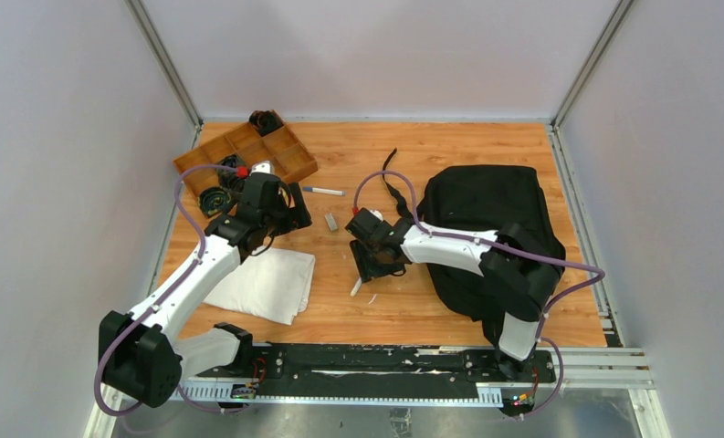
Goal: Pack the student bag
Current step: Pick up the stationery from the center of the board.
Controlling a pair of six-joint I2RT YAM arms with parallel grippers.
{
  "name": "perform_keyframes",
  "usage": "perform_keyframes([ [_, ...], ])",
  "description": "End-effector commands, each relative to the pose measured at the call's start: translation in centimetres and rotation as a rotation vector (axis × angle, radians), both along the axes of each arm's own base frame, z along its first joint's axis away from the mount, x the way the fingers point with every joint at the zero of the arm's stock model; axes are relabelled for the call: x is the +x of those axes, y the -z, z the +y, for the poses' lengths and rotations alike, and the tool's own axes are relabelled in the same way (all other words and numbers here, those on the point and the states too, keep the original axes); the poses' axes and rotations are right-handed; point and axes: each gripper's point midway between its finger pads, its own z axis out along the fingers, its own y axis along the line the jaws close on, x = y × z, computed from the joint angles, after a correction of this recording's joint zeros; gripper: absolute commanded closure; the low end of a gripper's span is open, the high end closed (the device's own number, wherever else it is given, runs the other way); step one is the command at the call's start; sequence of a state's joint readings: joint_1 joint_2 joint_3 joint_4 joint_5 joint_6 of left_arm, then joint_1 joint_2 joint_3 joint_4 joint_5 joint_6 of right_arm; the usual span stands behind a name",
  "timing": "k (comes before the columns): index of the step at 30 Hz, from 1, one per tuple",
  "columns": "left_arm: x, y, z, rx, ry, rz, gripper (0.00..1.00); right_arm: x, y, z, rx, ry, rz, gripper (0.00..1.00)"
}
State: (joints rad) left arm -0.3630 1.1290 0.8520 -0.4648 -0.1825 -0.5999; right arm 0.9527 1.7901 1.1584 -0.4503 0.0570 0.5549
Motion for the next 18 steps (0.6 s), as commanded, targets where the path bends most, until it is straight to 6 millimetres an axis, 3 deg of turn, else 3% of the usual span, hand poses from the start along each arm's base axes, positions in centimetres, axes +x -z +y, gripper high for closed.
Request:
perform_keyframes([
  [1,0.3,-0.6,-0.2,-0.023,0.002,-0.035,0.00,0.6,-1.7,1.8,0.070,0.069,-0.039,0.42],
  [5,0.2,-0.8,-0.4,-0.034,0.012,-0.043,0.00,0.7,-1.0,3.0,0.087,0.105,0.000,0.41],
  [11,0.0,-1.1,-0.6,-0.044,0.024,-0.055,0.00,0.6,0.8,2.9,0.014,0.114,0.011,0.46],
  [15,0.2,-1.0,-1.1,-0.058,0.047,-0.050,0.00,0.1,1.8,2.6,-0.026,0.102,0.014,0.71],
  [18,0.5,-1.4,-2.0,-0.071,0.099,-0.066,0.00,0.1,1.9,2.2,-0.036,0.105,0.009,0.99],
])
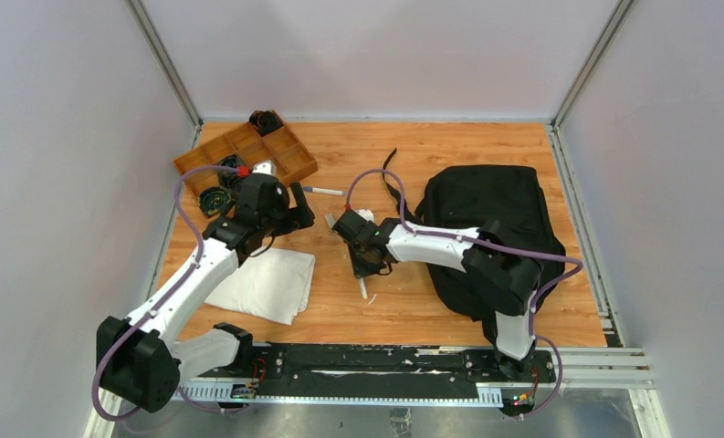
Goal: Pack the student bag
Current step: Pick up the stationery from the center of the board, then adjust the student bag at the center of the board.
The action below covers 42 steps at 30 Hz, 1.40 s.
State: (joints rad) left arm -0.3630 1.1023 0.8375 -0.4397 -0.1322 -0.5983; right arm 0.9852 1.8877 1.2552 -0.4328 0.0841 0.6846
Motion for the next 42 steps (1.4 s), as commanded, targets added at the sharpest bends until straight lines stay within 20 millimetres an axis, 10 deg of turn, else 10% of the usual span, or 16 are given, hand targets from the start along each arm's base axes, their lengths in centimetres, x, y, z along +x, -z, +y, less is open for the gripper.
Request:
perform_keyframes([
  [1,0.8,-1.1,-1.6,-0.040,0.087,-0.057,0.00,-0.6,1.3,-1.3,-0.077,0.012,0.002,1.00],
  [11,5.1,-5.2,-10.8,0.014,0.471,-0.158,0.00,0.2,-5.0,-3.6,0.081,-0.073,-0.078,1.00],
  [18,6.0,-8.6,-19.7,-0.152,0.769,-0.190,0.04,3.4,-10.8,-13.8,0.164,0.218,-0.213,1.00],
  [23,3.9,-8.0,-27.4,-0.090,0.923,-0.186,0.04,3.7,-11.5,-23.1,0.172,0.493,-0.263,1.00],
  [30,4.4,-6.0,-35.4,-0.078,0.978,-0.147,0.09,3.7,-14.7,-30.5,0.201,0.687,-0.340,1.00],
  [36,6.1,-1.8,-39.1,0.033,0.939,-0.149,0.15,5.5,-17.5,-33.0,0.202,0.748,-0.412,1.00],
  [42,2.0,-0.1,-41.6,-0.139,1.073,-0.191,0.24,6.4,-19.6,-35.7,0.157,0.796,-0.478,1.00],
])
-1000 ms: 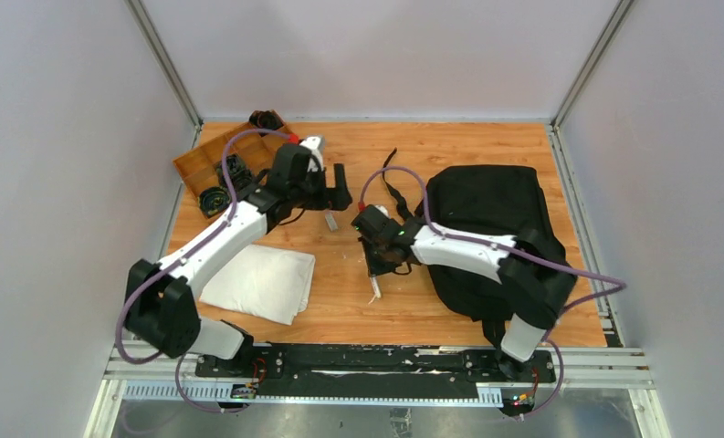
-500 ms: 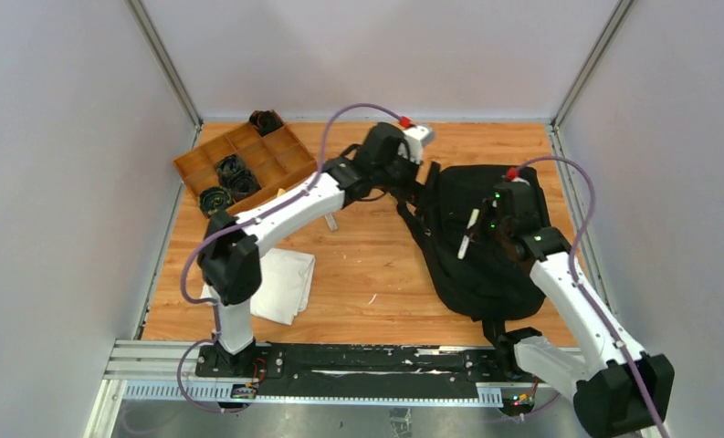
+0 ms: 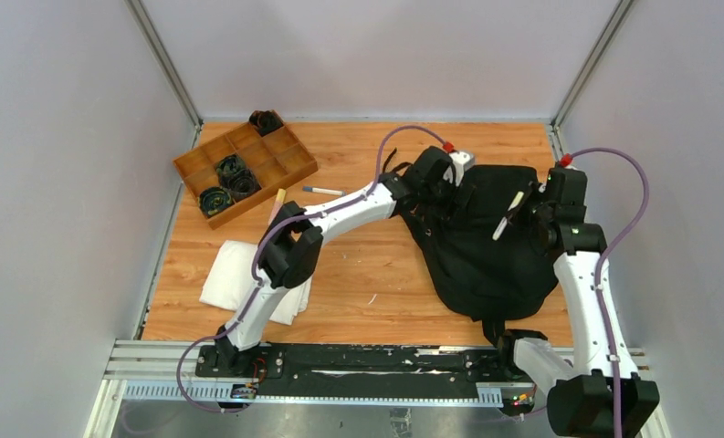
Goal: Pack the student bag
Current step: Adjust the student bag at the center of the board, then place the stationery in the student bag.
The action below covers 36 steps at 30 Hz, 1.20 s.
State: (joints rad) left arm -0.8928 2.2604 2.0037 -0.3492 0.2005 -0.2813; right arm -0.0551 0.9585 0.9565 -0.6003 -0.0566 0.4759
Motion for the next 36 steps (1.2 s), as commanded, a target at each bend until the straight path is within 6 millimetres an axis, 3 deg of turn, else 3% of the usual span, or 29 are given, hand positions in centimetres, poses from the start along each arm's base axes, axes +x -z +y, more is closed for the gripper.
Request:
perform_keyframes([
  [1,-4.2,-1.0,-2.1,-0.127,0.120,-0.002,0.24,0.3,-2.2,-3.2,-0.047,0.071,-0.043,1.00],
  [6,-9.9,-0.2,-3.9,-0.238,0.248,0.136,0.24,0.9,-2.0,-4.8,-0.007,0.122,-0.023,1.00],
  [10,-12.6,1.1,-4.5,-0.221,0.269,0.165,0.22,1.1,-1.5,-4.1,0.042,0.108,-0.012,1.00],
  [13,-14.5,0.7,-4.8,-0.225,0.301,0.181,0.21,1.0,-0.5,-2.8,0.098,0.063,0.006,1.00],
  [15,-16.2,-2.5,-4.8,-0.279,0.363,0.198,0.22,0.6,0.0,-2.4,0.111,0.047,0.016,1.00],
  [18,-18.3,-10.0,-3.6,-0.380,0.441,0.140,0.18,-0.7,0.2,-3.1,0.070,0.063,0.047,1.00],
  [20,-17.0,-11.8,-2.2,-0.330,0.369,0.048,0.15,-1.6,-0.2,-4.2,0.030,0.101,0.060,1.00],
  [22,-14.8,-11.3,-1.7,-0.235,0.295,-0.041,0.14,-2.4,-0.6,-5.2,-0.001,0.147,0.060,1.00],
  [25,-12.8,-8.4,-3.2,-0.092,0.265,-0.136,0.17,-2.8,-1.4,-5.3,-0.014,0.143,0.052,1.00],
  [28,-11.0,-6.8,-4.5,0.048,0.215,-0.308,0.13,-4.2,-1.9,-6.7,-0.066,0.211,0.072,1.00],
  [31,-9.1,-5.2,-5.2,0.088,0.159,-0.355,0.13,-6.2,-2.4,-8.5,-0.136,0.317,0.070,1.00],
  [36,-8.3,-2.0,-6.5,0.127,0.167,-0.358,0.13,-7.7,-1.7,-8.6,-0.151,0.344,0.096,1.00],
])
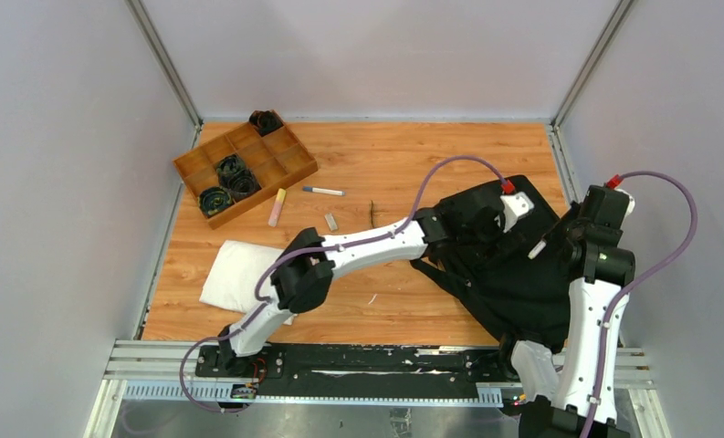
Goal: Pack the student bag
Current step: Place the stationery in the student bag.
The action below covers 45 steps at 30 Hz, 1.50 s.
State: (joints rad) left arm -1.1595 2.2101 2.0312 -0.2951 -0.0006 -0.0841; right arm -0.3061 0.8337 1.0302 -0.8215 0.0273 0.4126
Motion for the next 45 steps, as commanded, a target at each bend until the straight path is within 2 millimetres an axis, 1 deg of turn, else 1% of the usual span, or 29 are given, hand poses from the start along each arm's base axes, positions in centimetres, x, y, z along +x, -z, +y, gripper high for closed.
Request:
perform_keyframes([
  [1,1.5,3.5,0.2,0.096,-0.019,-0.039,0.13,-2.2,0.3,-1.4,-0.054,0.079,0.056,1.00],
  [2,1.0,4.0,-0.1,0.090,0.004,-0.023,0.12,-2.3,0.1,-1.5,-0.058,0.087,0.057,1.00],
  [4,0.8,4.8,-0.3,0.094,0.015,-0.008,0.11,-2.4,-0.3,-1.5,-0.055,0.096,0.051,1.00],
  [6,0.7,5.6,-0.2,0.108,0.019,-0.007,0.12,-2.6,-0.2,-0.9,-0.028,0.081,0.048,1.00],
  [7,0.7,5.9,-0.1,0.115,0.024,-0.014,0.13,-2.7,-0.1,-0.6,-0.015,0.076,0.046,1.00],
  [8,1.1,5.8,0.2,0.117,0.000,-0.030,0.16,-2.9,0.0,-0.3,-0.007,0.070,0.043,1.00],
  [9,1.8,5.3,0.7,0.102,-0.044,-0.052,0.18,-2.9,0.1,-0.1,0.000,0.060,0.040,1.00],
  [10,2.1,4.0,1.1,0.057,-0.064,-0.076,0.18,-2.8,0.1,0.0,0.003,0.052,0.039,1.00],
  [13,1.6,0.7,2.1,-0.079,-0.037,-0.077,0.15,-2.8,-0.1,0.0,0.002,0.046,0.038,1.00],
  [15,3.1,-1.2,3.0,-0.089,-0.123,-0.083,0.16,-2.7,-0.3,0.1,0.010,0.052,0.033,1.00],
  [16,4.0,-1.7,3.0,-0.102,-0.172,-0.076,0.16,-2.6,-0.2,0.5,0.032,0.041,0.027,1.00],
  [17,4.6,-1.5,2.7,-0.108,-0.193,-0.059,0.16,-2.5,0.1,1.1,0.061,0.026,0.027,1.00],
  [19,5.0,-0.2,1.4,-0.084,-0.187,-0.026,0.15,-2.3,0.8,2.1,0.110,-0.009,0.036,1.00],
  [21,5.2,1.4,0.5,-0.060,-0.185,0.001,0.15,-2.3,1.2,2.3,0.122,-0.016,0.039,1.00],
  [24,5.3,2.9,0.4,-0.069,-0.190,-0.003,0.16,-2.2,0.9,2.4,0.122,-0.024,0.029,1.00],
  [25,4.8,3.0,0.3,-0.100,-0.159,0.010,0.15,-2.2,0.7,2.3,0.115,-0.024,0.027,1.00],
  [28,2.6,2.2,0.4,-0.168,-0.068,0.051,0.14,-2.2,0.3,1.7,0.081,-0.009,0.028,1.00],
  [29,2.5,2.0,0.8,-0.171,-0.078,0.051,0.14,-2.2,0.1,1.5,0.076,-0.006,0.028,1.00],
  [31,4.0,2.1,1.7,-0.157,-0.174,0.011,0.14,-2.3,0.1,1.6,0.090,0.016,0.026,1.00],
  [32,4.5,2.3,1.5,-0.143,-0.180,-0.006,0.15,-2.3,0.3,1.8,0.101,0.014,0.021,1.00],
  [33,4.9,3.0,1.3,-0.113,-0.184,-0.019,0.15,-2.3,0.4,2.0,0.113,0.009,0.021,1.00],
  [34,5.0,3.2,0.6,-0.104,-0.175,-0.025,0.16,-2.3,0.7,2.2,0.121,0.001,0.025,1.00],
  [35,5.0,4.0,0.5,-0.072,-0.164,-0.013,0.16,-2.3,0.8,2.3,0.124,-0.004,0.026,1.00],
  [37,4.4,4.8,0.0,-0.054,-0.134,0.006,0.16,-2.4,0.8,2.3,0.122,-0.004,0.027,1.00],
  [39,3.3,5.6,-0.1,-0.057,-0.111,0.032,0.16,-2.5,0.6,2.0,0.110,0.007,0.027,1.00],
  [40,2.7,5.3,-0.4,-0.078,-0.092,0.048,0.15,-2.6,0.4,1.8,0.102,0.017,0.028,1.00],
  [41,2.0,5.8,-0.1,-0.075,-0.084,0.063,0.15,-2.7,0.4,1.6,0.094,0.029,0.033,1.00],
  [43,1.4,5.5,-0.5,-0.096,-0.074,0.060,0.15,-2.9,0.5,1.4,0.087,0.041,0.043,1.00],
  [45,1.3,6.3,-1.1,-0.079,-0.061,0.047,0.16,-3.1,0.8,0.7,0.065,0.071,0.062,1.00],
])
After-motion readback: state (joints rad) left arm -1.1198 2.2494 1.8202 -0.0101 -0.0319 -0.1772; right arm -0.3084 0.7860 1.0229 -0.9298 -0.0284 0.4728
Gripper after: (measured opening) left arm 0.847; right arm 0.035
